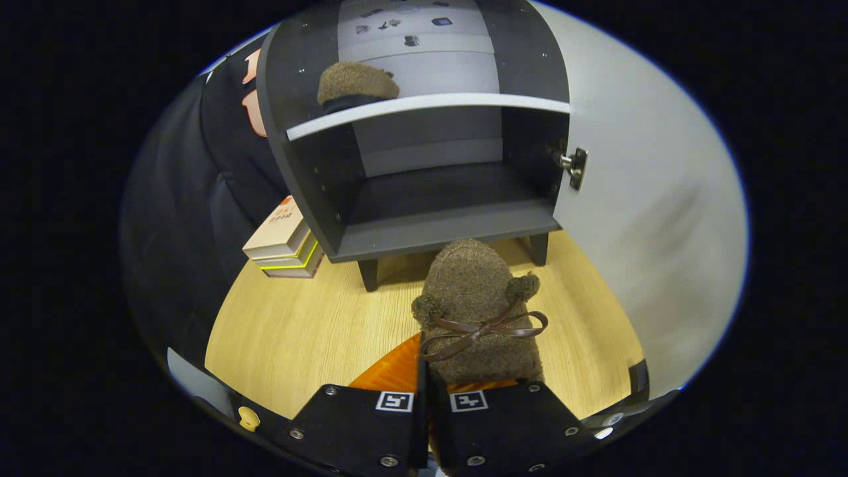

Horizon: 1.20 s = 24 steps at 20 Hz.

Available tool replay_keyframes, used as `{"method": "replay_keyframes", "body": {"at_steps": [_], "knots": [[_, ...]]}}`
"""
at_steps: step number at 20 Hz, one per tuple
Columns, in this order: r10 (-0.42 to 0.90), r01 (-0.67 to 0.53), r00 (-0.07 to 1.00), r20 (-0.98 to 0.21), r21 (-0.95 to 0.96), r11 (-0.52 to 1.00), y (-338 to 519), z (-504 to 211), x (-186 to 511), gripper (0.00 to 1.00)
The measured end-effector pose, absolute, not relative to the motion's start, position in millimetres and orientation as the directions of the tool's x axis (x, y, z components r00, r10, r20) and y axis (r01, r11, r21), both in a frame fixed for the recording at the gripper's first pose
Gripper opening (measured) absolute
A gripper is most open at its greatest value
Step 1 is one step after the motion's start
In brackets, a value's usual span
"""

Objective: Open the shoe cabinet door, grab the shoes and put them into the shoe cabinet, then close the shoe cabinet door.

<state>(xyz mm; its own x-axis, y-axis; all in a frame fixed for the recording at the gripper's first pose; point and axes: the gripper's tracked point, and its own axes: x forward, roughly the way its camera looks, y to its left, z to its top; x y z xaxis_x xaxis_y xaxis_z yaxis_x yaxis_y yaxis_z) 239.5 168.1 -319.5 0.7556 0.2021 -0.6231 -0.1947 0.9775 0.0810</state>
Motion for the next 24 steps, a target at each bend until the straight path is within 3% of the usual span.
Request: {"method": "replay_keyframes", "body": {"at_steps": [11, 24], "knots": [[0.233, -0.251, 0.850, -0.472, 0.027, 0.968, 167, -188, 292, 0.06], [0.272, -0.305, 0.900, -0.341, -0.047, 0.951, 172, -63, 427, 0.06]]}}
